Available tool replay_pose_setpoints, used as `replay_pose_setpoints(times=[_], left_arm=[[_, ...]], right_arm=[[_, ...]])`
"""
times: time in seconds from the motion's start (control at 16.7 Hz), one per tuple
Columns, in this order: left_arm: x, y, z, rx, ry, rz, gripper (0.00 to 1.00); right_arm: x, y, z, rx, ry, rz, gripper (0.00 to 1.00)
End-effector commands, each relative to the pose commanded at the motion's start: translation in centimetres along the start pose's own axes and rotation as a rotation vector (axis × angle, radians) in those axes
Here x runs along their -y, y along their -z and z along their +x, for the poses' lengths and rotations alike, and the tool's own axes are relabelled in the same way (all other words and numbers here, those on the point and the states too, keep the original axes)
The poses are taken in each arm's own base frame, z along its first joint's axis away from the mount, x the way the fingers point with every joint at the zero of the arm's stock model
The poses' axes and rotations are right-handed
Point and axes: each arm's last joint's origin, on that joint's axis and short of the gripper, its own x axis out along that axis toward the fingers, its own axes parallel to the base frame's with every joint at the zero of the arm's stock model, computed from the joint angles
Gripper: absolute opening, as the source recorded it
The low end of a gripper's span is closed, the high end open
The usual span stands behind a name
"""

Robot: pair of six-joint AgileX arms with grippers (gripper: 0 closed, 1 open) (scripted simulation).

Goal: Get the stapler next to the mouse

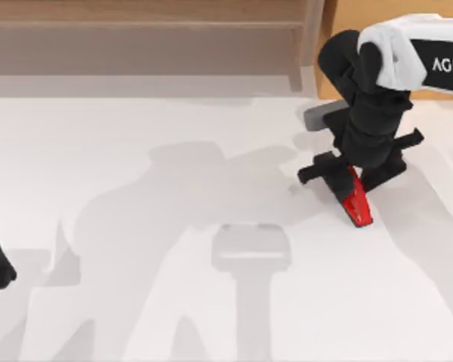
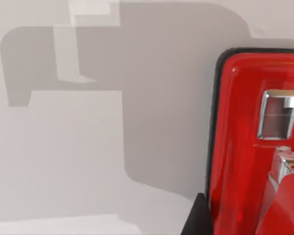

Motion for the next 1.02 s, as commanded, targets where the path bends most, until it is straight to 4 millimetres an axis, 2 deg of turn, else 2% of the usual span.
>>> replay_pose_setpoints(times=[0.3,0.72,1.02], left_arm=[[0.0,0.0,0.0,0.000,0.000,0.000,1.00],[0.0,0.0,0.0,0.000,0.000,0.000,1.00],[0.0,0.0,0.0,0.000,0.000,0.000,1.00]], right_arm=[[0.1,0.0,-0.2,0.002,0.001,0.003,0.00],[0.1,0.0,-2.9,0.000,0.001,0.003,0.00],[0.1,0.0,-2.9,-0.003,0.001,0.004,0.00]])
